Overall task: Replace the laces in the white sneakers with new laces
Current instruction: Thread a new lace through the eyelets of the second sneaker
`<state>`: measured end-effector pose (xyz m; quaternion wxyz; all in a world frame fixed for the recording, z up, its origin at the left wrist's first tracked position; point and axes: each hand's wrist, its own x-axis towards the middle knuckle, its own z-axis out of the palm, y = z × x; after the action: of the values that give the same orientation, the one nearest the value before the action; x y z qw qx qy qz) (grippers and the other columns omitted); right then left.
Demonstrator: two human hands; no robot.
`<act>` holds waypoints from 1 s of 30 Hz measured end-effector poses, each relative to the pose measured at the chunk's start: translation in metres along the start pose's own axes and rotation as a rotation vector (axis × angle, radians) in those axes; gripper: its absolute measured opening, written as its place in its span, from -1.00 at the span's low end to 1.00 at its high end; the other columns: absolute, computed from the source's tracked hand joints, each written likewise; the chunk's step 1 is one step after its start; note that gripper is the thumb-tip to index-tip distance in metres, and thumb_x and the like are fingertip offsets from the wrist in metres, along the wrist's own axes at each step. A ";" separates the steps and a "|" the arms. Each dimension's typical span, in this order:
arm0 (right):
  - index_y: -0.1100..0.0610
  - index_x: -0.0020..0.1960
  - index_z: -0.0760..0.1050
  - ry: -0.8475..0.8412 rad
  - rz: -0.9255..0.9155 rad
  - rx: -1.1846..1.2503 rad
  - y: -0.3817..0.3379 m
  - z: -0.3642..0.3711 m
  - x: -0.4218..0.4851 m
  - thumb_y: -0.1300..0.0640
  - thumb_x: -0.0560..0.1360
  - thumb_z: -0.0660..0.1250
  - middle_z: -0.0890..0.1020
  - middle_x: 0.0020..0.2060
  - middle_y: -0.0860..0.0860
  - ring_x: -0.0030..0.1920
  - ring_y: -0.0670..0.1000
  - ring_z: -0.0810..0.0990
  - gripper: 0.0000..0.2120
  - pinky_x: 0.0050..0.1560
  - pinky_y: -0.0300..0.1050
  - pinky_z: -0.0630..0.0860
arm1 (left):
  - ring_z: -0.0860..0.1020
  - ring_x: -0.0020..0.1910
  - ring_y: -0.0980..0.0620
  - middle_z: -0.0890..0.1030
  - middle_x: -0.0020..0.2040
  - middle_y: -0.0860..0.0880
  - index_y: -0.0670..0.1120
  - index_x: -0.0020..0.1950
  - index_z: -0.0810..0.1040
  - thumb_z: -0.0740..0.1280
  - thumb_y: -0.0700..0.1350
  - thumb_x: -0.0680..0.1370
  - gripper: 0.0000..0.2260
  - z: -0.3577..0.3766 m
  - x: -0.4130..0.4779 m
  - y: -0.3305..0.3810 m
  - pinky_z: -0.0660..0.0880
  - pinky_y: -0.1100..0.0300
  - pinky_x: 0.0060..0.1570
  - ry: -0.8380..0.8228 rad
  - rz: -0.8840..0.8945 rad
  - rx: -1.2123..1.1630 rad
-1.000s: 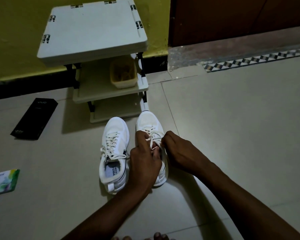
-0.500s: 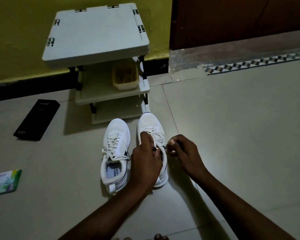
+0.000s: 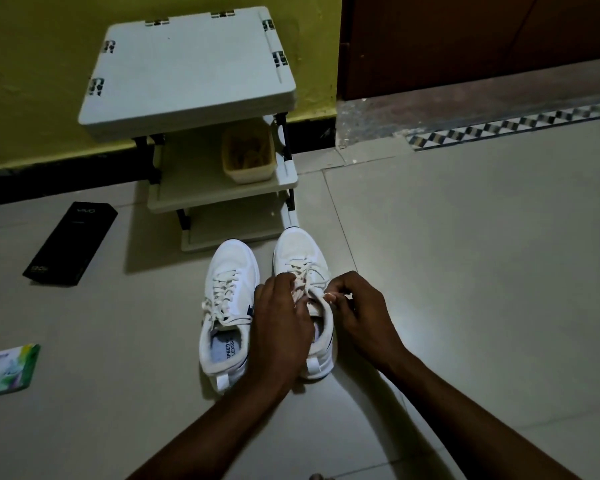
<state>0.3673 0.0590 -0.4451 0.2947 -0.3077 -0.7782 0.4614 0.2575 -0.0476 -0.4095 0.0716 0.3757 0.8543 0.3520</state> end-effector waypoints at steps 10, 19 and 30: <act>0.20 -0.14 0.36 0.232 0.400 0.706 -0.036 -0.025 0.030 0.36 0.63 0.17 0.53 -0.30 0.14 -0.45 0.01 0.38 -0.82 -0.39 -0.13 0.40 | 0.52 -0.03 0.00 0.67 -0.02 -0.05 -0.11 0.08 0.67 0.40 -0.25 0.54 -0.85 -0.001 0.003 -0.010 0.37 0.20 0.01 -0.022 0.001 0.042; 0.15 -0.24 0.55 -0.360 -0.398 -0.616 -0.029 -0.043 0.031 0.20 0.36 0.09 0.41 -0.32 -0.04 -0.20 0.05 0.40 -0.75 -0.33 -0.14 0.28 | 0.53 -0.09 0.00 0.66 -0.08 -0.02 -0.08 0.00 0.67 0.38 -0.19 0.58 -0.93 -0.003 0.006 -0.010 0.46 0.13 -0.05 -0.013 0.032 0.074; 0.17 -0.27 0.54 -0.144 -0.432 -0.426 -0.090 -0.061 0.019 0.21 0.35 0.13 0.45 -0.39 -0.04 -0.21 0.02 0.33 -0.79 -0.29 -0.05 0.32 | 0.52 -0.14 -0.01 0.66 -0.13 -0.06 -0.11 -0.04 0.69 0.36 -0.13 0.62 -0.87 -0.004 0.010 -0.010 0.35 0.18 -0.13 -0.049 0.038 0.138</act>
<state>0.3822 0.0714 -0.3360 0.2589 -0.1567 -0.9236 0.2354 0.2432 -0.0479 -0.4115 0.0598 0.4044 0.8673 0.2842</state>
